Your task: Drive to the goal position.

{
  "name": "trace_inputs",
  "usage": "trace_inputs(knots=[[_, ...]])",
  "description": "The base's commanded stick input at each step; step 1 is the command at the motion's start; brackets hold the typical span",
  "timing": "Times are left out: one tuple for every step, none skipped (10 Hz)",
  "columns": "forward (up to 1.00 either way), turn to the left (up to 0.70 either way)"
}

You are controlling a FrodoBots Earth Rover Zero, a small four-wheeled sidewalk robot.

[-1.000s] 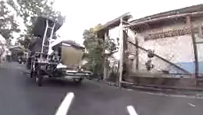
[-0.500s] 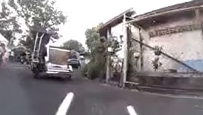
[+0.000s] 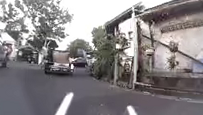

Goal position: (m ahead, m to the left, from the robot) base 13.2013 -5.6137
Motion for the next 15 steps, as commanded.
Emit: trace_inputs(knots=[[0.70, 0.35], [0.70, 0.35], [0.70, 0.35], [0.70, 0.28], [0.70, 0.01], [0.70, 0.13], [0.70, 0.10], [0.70, 0.10], [0.70, 0.34], [0.70, 0.35], [0.70, 0.35], [0.70, 0.35], [0.70, 0.35], [0.70, 0.35], [0.70, 0.35]])
